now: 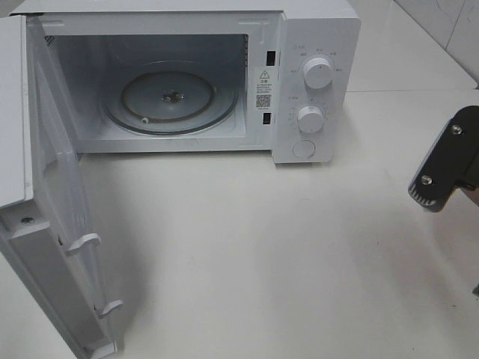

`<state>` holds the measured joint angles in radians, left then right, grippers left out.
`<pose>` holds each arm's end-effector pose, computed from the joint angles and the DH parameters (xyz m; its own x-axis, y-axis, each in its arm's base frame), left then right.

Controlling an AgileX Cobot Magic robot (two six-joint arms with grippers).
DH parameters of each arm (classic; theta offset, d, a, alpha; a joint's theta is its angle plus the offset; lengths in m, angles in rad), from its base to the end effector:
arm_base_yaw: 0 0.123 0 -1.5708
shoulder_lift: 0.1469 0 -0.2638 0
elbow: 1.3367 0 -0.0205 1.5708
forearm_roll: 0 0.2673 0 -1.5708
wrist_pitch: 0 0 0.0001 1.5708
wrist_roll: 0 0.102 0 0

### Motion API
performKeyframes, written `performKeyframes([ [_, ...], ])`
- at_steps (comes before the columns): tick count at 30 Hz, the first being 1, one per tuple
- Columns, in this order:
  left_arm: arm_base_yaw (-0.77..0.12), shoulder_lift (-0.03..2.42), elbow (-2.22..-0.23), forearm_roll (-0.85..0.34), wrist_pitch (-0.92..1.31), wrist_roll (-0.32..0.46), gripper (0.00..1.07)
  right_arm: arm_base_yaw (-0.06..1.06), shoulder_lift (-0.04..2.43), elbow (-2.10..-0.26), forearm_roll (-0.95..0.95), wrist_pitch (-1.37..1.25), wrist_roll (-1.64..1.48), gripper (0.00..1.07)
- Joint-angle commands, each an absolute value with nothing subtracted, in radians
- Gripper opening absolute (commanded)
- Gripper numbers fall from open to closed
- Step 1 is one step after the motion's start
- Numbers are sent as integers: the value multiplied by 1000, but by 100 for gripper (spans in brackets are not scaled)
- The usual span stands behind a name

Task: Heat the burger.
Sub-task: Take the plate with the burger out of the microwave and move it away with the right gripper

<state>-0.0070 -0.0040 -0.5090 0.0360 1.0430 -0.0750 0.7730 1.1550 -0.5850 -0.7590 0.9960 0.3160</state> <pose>0.0400 0.0029 0.2847 -0.4263 -0.0538 -0.9030 -0.0454 0.9982 -0.0381 0.1817 0.0949 0.1906 -0.6106 -0.7774 -0.1511 -0.5740 0.5659 -0.5919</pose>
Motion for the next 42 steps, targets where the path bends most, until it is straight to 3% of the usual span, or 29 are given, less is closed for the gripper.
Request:
performKeyframes([
  [1,-5,-22,-506,33,1032,-79,100,769,1186,-618,-837,1042,368,0],
  [16,-5,-22,-506,33,1032,-79,100,769,1377,-728,-858,1176,603,0],
  [42,-5,-22,-506,33,1032,-79,100,744,1582,-732,-851,1097,917,0],
])
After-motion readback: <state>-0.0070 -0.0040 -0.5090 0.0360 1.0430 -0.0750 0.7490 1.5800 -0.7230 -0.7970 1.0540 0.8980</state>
